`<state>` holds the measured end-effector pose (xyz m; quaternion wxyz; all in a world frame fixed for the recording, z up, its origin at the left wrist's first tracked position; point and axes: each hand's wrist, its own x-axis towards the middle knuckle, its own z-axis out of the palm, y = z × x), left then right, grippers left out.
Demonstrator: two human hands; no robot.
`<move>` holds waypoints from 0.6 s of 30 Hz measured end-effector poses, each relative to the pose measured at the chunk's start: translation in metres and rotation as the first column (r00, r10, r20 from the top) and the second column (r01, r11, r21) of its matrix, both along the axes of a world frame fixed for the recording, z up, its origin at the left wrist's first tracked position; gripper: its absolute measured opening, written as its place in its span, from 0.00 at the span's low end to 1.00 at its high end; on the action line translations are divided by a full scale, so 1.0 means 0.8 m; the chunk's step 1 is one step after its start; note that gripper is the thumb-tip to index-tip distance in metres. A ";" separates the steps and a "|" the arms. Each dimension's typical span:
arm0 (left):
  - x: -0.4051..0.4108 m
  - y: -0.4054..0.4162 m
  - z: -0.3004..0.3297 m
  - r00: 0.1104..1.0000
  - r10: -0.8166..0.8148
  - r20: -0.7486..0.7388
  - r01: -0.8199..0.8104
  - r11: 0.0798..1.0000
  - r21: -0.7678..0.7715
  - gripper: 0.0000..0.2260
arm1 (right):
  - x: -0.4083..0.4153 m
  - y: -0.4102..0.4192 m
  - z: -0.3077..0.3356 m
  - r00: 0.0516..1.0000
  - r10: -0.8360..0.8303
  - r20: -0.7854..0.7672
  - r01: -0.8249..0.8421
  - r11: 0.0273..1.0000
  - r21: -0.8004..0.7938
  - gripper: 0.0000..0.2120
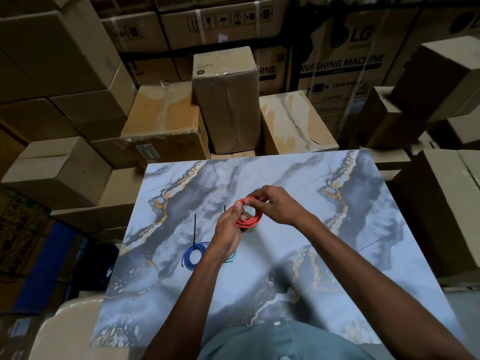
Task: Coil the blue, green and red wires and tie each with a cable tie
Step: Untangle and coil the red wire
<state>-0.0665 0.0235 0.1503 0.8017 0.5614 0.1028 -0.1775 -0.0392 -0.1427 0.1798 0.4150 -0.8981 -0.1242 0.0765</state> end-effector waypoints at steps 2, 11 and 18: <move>-0.001 -0.006 0.004 0.997 0.077 0.004 -0.077 0.997 -0.017 0.13 | -0.016 0.015 -0.012 0.992 -0.090 0.083 0.090 0.996 0.003 0.18; -0.021 -0.033 0.003 0.983 0.117 0.143 -0.129 0.989 0.071 0.15 | -0.062 0.061 -0.022 0.837 -0.548 0.001 0.527 0.806 0.267 0.23; -0.035 -0.041 -0.002 0.994 0.086 0.063 -0.091 0.993 0.081 0.15 | -0.050 0.038 -0.032 0.871 -0.471 0.141 0.458 0.881 0.116 0.25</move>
